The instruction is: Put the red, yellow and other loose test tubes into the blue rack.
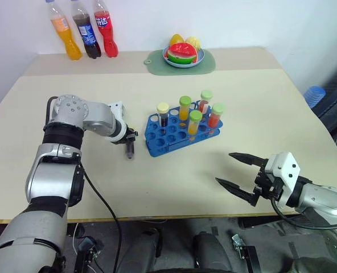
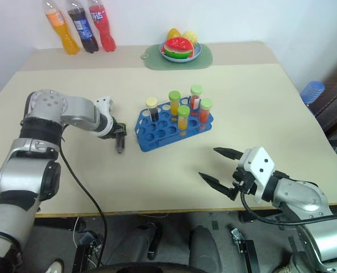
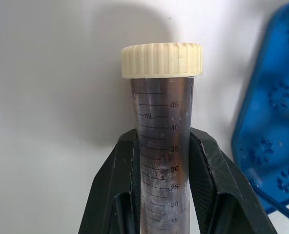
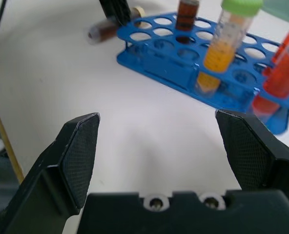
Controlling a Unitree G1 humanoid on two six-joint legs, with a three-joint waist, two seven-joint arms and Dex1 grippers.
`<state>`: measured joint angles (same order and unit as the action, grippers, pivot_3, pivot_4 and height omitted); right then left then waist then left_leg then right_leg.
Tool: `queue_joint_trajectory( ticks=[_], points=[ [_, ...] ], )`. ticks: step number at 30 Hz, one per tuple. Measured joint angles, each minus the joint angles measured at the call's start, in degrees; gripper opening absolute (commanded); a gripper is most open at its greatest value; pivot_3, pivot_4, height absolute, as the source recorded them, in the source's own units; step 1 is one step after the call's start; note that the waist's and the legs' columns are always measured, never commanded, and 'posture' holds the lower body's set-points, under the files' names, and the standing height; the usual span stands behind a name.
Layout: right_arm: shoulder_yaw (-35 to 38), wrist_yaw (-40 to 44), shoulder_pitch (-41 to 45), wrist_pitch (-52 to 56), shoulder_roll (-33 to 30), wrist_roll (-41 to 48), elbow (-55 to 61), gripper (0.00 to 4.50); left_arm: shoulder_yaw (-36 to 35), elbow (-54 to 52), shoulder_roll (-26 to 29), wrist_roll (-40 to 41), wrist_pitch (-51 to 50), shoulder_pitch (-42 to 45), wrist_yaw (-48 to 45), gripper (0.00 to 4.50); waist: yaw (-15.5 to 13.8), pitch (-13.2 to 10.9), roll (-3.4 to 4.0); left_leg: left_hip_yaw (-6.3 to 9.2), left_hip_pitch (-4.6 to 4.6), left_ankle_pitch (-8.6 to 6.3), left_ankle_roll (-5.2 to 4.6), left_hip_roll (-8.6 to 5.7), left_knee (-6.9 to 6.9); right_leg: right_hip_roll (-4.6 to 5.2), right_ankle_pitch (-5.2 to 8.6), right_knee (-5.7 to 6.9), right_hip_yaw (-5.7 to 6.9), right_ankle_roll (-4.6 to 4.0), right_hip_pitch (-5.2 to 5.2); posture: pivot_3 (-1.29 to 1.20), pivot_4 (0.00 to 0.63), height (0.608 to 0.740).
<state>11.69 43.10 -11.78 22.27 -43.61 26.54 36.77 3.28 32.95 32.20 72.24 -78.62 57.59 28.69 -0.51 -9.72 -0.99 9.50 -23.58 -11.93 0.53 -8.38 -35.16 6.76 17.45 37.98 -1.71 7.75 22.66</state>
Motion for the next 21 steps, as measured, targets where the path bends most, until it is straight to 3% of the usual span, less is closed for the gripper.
queue_joint_trajectory(
  ticks=[1, 3, 5, 6, 9, 14, 21],
  points=[
    [0.08, -0.26, -0.36, -0.11, 0.09, -0.35, 0.12, 4.19, 0.69, -4.87, 2.22, -2.53, 2.58, -2.9, -5.88, 0.79, 0.19, -0.01, -0.02, -0.08, 0.0, 0.1, 0.18, 0.08, 0.03, -0.01, 0.0, 0.0, -0.1, -0.02, 0.04, 0.0, 0.15, 0.74],
    [-0.03, -1.24, -0.82, -0.35, 1.23, -0.97, 0.33, 4.19, 3.71, -20.92, 12.88, -9.73, 12.89, -13.1, -27.83, 0.79, 1.5, -0.02, -0.04, -0.3, -0.04, 0.21, 0.37, 0.28, 0.19, -0.13, 0.03, 0.0, -0.28, -0.13, 0.24, 0.0, 0.15, 0.74],
    [-0.38, -1.91, -1.01, -0.47, 2.11, -1.62, 0.19, 4.19, 4.22, -28.86, 19.16, -14.49, 21.22, -19.04, -45.18, 0.79, 1.34, -0.02, 0.01, -0.35, -0.04, 0.21, 0.37, 0.29, 0.24, -0.11, 0.04, -0.02, -0.37, -0.15, 0.28, 0.0, 0.15, 0.74],
    [-0.81, -2.51, -0.83, -0.7, 2.86, -1.87, 0.23, 4.19, 4.05, -33.7, 21.94, -16.86, 28.39, -23.44, -58.45, 0.79, 1.13, 0.0, 0.04, -0.42, -0.03, 0.2, 0.35, 0.28, 0.23, -0.06, 0.04, -0.06, -0.42, -0.16, 0.23, 0.0, 0.15, 0.74],
    [-2.11, -3.49, -0.47, -1.05, 4.13, -2.93, 0.23, 4.19, 4.11, -38.92, 21.86, -18.58, 37.18, -27.66, -79.61, 0.79, -0.55, -0.01, 0.12, -0.27, -0.03, -0.08, -0.11, 0.27, 0.07, -0.01, 0.1, -0.33, -0.26, -0.4, 0.02, 0.0, 0.15, 0.74],
    [-2.48, -4.67, -0.39, -1.73, 4.95, -4.43, 0.31, 4.19, 2.4, -32.11, 9.46, -14.82, 32.86, -20.3, -84.75, 0.79, -2.27, -0.04, 0.04, 0.05, -0.01, -0.08, -0.18, 0.22, -0.12, 0.02, 0.0, -0.83, 0.26, -0.28, -0.32, 0.0, 0.15, 0.74],
    [-2.48, -7.47, -1.4, -1.8, 6.92, -6.18, 0.91, 4.19, 1.84, -21.39, -3.14, -20.67, 34.75, -12.17, -82.38, 0.79, -0.3, -0.03, 0.04, -0.02, -0.17, 0.02, -0.01, 0.23, 0.04, -0.01, -0.18, -0.7, 0.2, 0.07, -0.19, 0.0, 0.15, 0.74]
  ],
)
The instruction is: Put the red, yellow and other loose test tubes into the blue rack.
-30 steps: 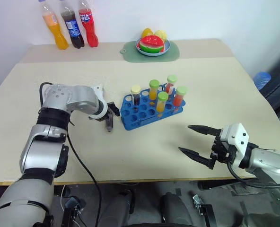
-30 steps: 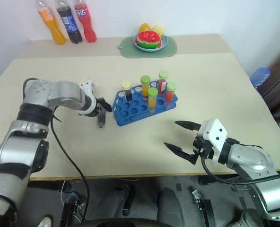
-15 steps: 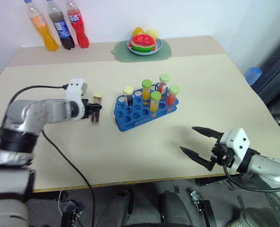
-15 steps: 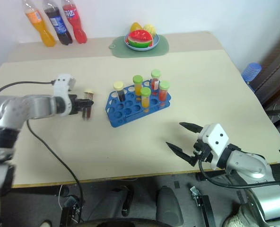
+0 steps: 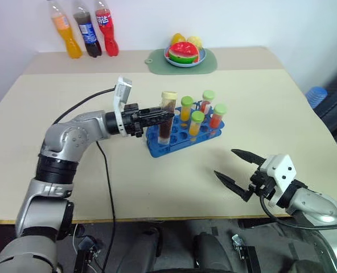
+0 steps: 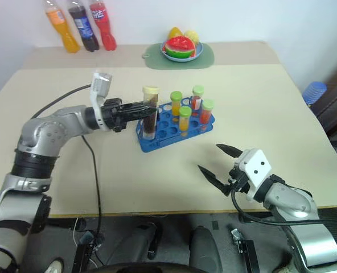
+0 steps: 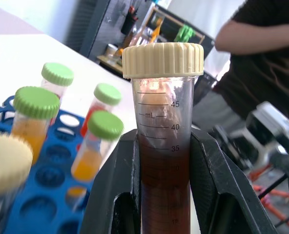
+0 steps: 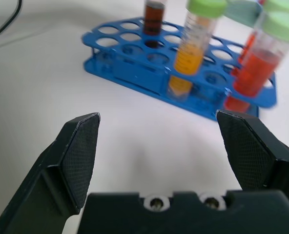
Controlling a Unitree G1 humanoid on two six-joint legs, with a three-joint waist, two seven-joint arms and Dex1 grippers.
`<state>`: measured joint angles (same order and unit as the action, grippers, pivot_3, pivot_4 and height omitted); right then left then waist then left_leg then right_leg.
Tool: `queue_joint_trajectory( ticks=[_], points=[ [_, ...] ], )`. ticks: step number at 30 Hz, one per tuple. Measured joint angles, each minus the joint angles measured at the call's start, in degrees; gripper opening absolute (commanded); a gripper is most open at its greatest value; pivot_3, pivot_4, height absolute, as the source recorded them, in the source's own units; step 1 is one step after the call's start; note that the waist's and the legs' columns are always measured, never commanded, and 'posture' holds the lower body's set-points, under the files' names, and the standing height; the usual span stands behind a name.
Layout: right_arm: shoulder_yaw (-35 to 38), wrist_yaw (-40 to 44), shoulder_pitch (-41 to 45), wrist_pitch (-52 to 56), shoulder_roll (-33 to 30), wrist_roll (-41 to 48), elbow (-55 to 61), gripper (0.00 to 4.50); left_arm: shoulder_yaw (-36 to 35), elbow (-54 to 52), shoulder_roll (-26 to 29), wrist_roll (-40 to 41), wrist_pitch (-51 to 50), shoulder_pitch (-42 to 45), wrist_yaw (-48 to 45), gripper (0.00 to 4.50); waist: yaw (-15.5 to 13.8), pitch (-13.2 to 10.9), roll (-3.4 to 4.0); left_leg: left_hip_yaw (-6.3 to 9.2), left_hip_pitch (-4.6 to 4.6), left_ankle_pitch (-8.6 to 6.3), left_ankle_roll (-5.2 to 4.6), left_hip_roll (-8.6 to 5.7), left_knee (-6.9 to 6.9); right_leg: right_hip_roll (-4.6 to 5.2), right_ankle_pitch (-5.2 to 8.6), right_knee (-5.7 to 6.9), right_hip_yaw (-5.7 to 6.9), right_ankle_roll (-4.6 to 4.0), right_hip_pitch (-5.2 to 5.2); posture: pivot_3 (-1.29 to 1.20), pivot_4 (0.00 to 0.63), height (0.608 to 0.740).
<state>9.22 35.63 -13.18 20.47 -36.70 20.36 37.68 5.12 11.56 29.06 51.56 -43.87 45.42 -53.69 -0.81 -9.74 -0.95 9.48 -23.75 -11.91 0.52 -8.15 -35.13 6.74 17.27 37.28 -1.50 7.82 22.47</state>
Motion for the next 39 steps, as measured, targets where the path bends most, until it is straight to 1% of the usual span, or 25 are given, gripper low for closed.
queue_joint_trajectory(
  ticks=[2, 6, 10, 14, 19, 29, 30, 31, 33, 34, 36, 39],
  points=[
    [0.0, -0.96, -1.38, -0.04, 0.9, -0.59, 1.07, 4.19, 0.51, 2.23, -2.13, -3.77, 2.14, 0.45, -0.17, 0.79, 0.36, 0.0, 0.0, -0.02, -0.02, 0.0, 0.01, 0.0, -0.01, -0.01, 0.0, 0.0, -0.01, 0.0, 0.02, 0.0, 0.15, 0.74],
    [-0.04, -2.24, -2.6, -0.04, 1.93, -1.43, 2.01, 4.19, 2.64, 4.36, -3.58, -10.54, 6.1, 0.42, -1.61, 0.79, 0.29, 0.0, 0.0, -0.02, -0.03, -0.1, -0.17, -0.01, -0.05, -0.01, -0.01, 0.03, 0.0, 0.01, 0.0, 0.0, 0.15, 0.74],
    [-0.04, -3.17, -3.38, -0.04, 2.57, -1.94, 3.09, 4.19, 4.65, 6.57, -4.75, -18.63, 13.26, 0.25, -2.53, 0.79, 0.0, 0.0, 0.0, 0.0, -0.03, -0.12, -0.21, -0.04, -0.09, 0.0, -0.02, 0.03, 0.02, 0.03, -0.04, 0.0, 0.15, 0.74],
    [-0.05, -3.77, -3.65, -0.04, 3.06, -2.13, 3.18, 4.19, 5.38, 8.09, -6.56, -24.93, 21.13, -0.11, -2.62, 0.79, 0.05, 0.01, 0.0, 0.0, -0.02, -0.12, -0.21, -0.05, -0.09, 0.01, -0.02, 0.02, 0.03, 0.03, -0.06, 0.0, 0.15, 0.74],
    [-0.05, -3.87, -3.57, -0.03, 3.07, -2.14, 3.19, 4.19, 5.43, 10.29, -9.67, -29.48, 28.12, -0.9, -2.16, 0.79, 0.09, 0.04, 0.01, 0.01, 0.01, -0.12, -0.21, -0.05, -0.09, 0.0, -0.02, 0.04, 0.04, 0.04, -0.07, 0.0, 0.15, 0.74],
    [-0.05, -3.84, -3.14, -0.03, 3.06, -2.13, 3.19, 4.19, 4.56, 14.38, -14.21, -34.44, 42.03, -4.72, -0.44, 0.79, -0.15, 0.23, 0.0, 0.07, 0.36, -0.14, -0.24, -0.07, -0.15, 0.01, -0.03, 0.01, 0.11, 0.07, -0.32, 0.0, 0.15, 0.74],
    [-0.05, -3.83, -2.99, -0.03, 3.06, -2.14, 3.19, 4.19, 4.18, 14.92, -14.51, -34.42, 42.17, -4.75, -0.53, 1.78, -0.16, 0.28, 0.02, 0.07, 0.37, -0.14, -0.24, -0.07, -0.17, 0.0, -0.04, 0.01, 0.11, 0.08, -0.34, 0.0, 0.15, 0.74],
    [-0.05, -3.82, -2.86, -0.03, 3.06, -2.14, 3.19, 4.19, 3.77, 15.1, -14.61, -34.52, 42.2, -5.0, -0.61, 2.08, -0.09, 0.36, 0.03, 0.07, 0.37, -0.14, -0.24, -0.07, -0.18, 0.0, -0.05, 0.01, 0.11, 0.09, -0.35, 0.0, 0.15, 0.74],
    [-0.03, -3.82, -2.92, -0.03, 3.07, -2.14, 3.19, 4.19, 3.61, 16.13, -14.47, -35.34, 41.96, -8.03, -0.23, 3.21, 0.15, 0.5, 0.16, 0.03, 0.36, -0.15, -0.27, -0.08, -0.12, 0.0, -0.04, 0.01, 0.07, 0.1, -0.36, 0.0, 0.15, 0.74],
    [-0.01, -3.82, -3.24, -0.01, 3.07, -2.14, 3.19, 4.19, 3.0, 15.46, -14.79, -35.11, 42.3, -9.36, 0.05, 3.65, 0.26, 0.48, 0.13, 0.03, 0.23, -0.15, -0.26, -0.08, -0.09, 0.0, -0.04, 0.06, 0.04, 0.09, -0.29, 0.0, 0.15, 0.74],
    [0.01, -3.73, -3.33, 0.03, 3.07, -2.07, 3.19, 4.19, 2.95, 12.54, -13.75, -35.2, 39.9, -10.11, 0.44, 3.65, 0.16, 0.5, 0.16, 0.08, 0.22, -0.13, -0.23, -0.06, -0.08, -0.01, -0.04, 0.07, 0.06, 0.09, -0.26, 0.0, 0.15, 0.74],
    [0.26, -3.76, -4.24, 0.04, 3.18, -1.96, 3.12, 4.19, 2.23, 5.01, -10.55, -33.77, 35.08, -14.08, -0.4, 3.65, 0.31, 0.5, 0.17, 0.06, 0.22, -0.14, -0.23, -0.05, -0.06, -0.01, -0.04, 0.07, 0.04, 0.08, -0.25, 0.0, 0.15, 0.74]
  ],
)
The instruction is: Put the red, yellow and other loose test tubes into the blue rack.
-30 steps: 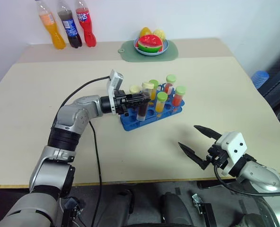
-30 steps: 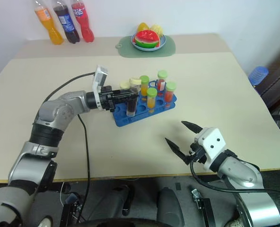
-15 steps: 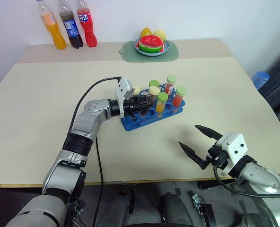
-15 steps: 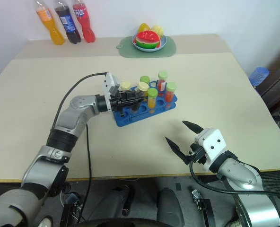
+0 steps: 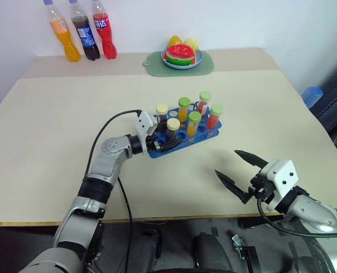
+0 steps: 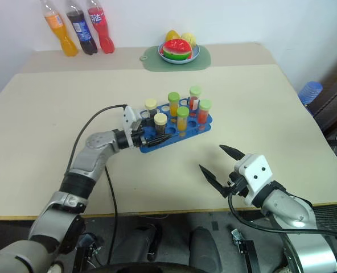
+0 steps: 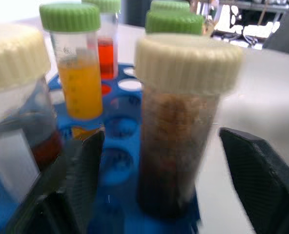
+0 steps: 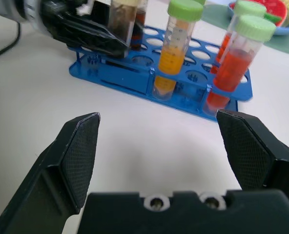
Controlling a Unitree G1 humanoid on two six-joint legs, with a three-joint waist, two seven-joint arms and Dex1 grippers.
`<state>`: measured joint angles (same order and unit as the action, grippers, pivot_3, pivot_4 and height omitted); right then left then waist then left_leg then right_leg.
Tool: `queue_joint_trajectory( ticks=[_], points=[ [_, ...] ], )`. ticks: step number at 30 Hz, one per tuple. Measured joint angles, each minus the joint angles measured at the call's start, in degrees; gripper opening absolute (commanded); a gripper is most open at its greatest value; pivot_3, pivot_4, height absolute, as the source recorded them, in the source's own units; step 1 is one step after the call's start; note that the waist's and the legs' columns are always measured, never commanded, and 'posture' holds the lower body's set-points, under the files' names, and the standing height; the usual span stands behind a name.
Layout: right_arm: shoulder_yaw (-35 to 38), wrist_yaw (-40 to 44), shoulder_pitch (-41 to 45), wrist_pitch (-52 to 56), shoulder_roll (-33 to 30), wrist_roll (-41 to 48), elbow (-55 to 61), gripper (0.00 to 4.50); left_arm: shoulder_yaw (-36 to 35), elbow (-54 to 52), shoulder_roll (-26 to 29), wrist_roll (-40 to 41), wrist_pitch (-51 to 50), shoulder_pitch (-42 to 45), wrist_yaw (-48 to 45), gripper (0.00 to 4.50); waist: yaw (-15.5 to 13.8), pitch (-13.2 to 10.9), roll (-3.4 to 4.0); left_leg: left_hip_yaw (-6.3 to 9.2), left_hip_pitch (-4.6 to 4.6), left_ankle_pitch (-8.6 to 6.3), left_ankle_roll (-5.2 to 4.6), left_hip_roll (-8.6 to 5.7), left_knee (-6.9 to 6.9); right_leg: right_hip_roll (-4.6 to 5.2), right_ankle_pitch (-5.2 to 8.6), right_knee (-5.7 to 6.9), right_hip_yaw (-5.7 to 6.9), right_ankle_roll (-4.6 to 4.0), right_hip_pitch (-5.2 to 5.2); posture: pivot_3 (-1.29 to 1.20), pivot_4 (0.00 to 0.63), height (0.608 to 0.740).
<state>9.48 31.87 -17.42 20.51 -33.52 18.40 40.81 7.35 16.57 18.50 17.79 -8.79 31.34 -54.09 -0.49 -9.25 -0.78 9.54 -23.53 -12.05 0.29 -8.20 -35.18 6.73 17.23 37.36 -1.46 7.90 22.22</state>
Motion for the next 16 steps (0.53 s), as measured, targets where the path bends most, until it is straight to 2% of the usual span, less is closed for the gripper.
queue_joint_trajectory(
  ticks=[3, 7, 11, 16],
  points=[
    [0.55, -0.27, 0.02, -0.43, 1.23, 0.33, -0.99, 4.19, -1.83, -10.11, 4.69, 1.58, -2.41, -6.18, -0.65, 3.65, 0.06, 0.0, 0.02, 0.0, 0.0, 0.0, 0.01, 0.02, 0.03, 0.01, 0.0, -0.01, -0.01, -0.01, 0.0, 0.0, 0.15, 0.74],
    [1.89, -0.44, -0.24, -2.71, 2.1, 0.26, -5.59, 4.19, -8.1, -20.08, 8.44, 8.36, -3.45, -15.93, -3.38, 3.65, -0.26, -0.01, 0.06, 0.02, 0.04, -0.01, 0.0, 0.02, 0.02, 0.03, 0.0, -0.07, 0.01, -0.03, 0.09, 0.0, 0.15, 0.74],
    [3.49, 0.05, 0.02, -5.07, 2.28, 0.18, -9.84, 4.19, -13.54, -25.11, 13.64, 9.95, -4.6, -25.96, -3.11, 3.65, -0.26, -0.03, 0.11, 0.01, 0.06, -0.01, 0.0, 0.03, 0.03, 0.03, 0.01, -0.09, 0.0, -0.05, 0.09, 0.0, 0.15, 0.74],
    [5.25, 1.78, 1.11, -6.72, 1.87, 0.71, -12.9, 4.19, -17.95, -30.98, 16.61, 11.17, -5.51, -35.01, -2.91, 3.65, -0.41, -0.05, 0.14, 0.02, 0.06, -0.03, -0.02, 0.03, 0.04, 0.06, 0.1, -0.13, 0.01, -0.21, 0.07, 0.0, 0.15, 0.74]
  ],
)
